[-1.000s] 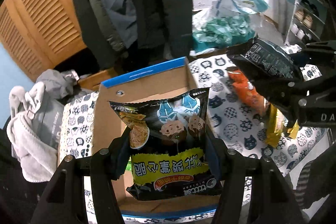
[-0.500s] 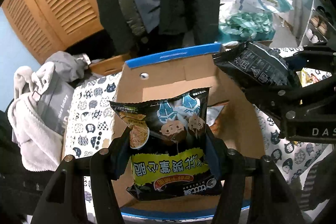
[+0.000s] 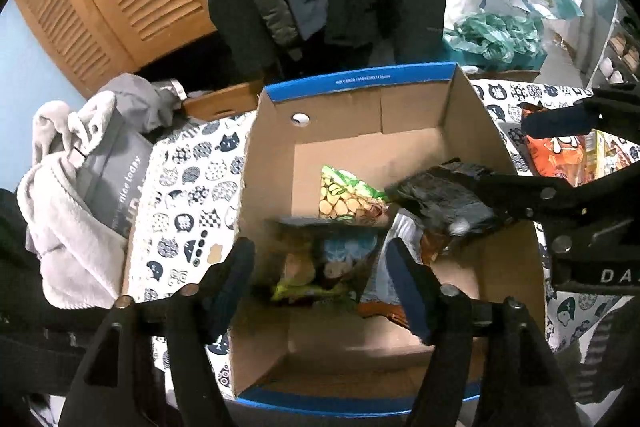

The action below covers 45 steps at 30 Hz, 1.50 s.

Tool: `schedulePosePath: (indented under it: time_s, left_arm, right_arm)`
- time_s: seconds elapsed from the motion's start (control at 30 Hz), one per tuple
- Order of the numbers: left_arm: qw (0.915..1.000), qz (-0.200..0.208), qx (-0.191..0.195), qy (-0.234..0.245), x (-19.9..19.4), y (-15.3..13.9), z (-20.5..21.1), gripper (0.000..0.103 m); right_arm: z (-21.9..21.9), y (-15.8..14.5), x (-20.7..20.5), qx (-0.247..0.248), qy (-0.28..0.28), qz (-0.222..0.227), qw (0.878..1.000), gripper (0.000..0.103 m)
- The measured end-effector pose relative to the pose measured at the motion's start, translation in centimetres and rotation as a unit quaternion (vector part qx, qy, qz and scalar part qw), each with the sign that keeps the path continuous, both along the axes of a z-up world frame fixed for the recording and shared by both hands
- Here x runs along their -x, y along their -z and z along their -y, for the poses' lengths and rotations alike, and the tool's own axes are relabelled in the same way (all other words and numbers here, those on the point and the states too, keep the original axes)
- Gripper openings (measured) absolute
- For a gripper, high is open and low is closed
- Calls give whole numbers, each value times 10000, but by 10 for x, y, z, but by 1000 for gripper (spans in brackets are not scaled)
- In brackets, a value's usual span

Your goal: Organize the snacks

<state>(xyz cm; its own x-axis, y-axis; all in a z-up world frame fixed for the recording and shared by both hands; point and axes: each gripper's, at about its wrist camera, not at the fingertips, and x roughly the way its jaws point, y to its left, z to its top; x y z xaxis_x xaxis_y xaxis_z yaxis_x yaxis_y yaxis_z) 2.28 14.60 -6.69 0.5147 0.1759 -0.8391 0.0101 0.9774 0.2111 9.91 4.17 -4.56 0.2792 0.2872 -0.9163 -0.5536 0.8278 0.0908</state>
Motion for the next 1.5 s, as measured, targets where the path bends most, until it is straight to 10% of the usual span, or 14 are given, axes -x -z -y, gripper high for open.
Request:
schedulePosePath:
  time_s: [0.67,1.5]
  left_arm:
    - [9973,212,314,625,-1,-26,62,81]
    - [9893,-552,331,1308,-18,3,175,81]
  right_arm:
    - [112,-3,10,40,772,91,9970,73]
    - [278,29,27,6,2068,-124,9783,77]
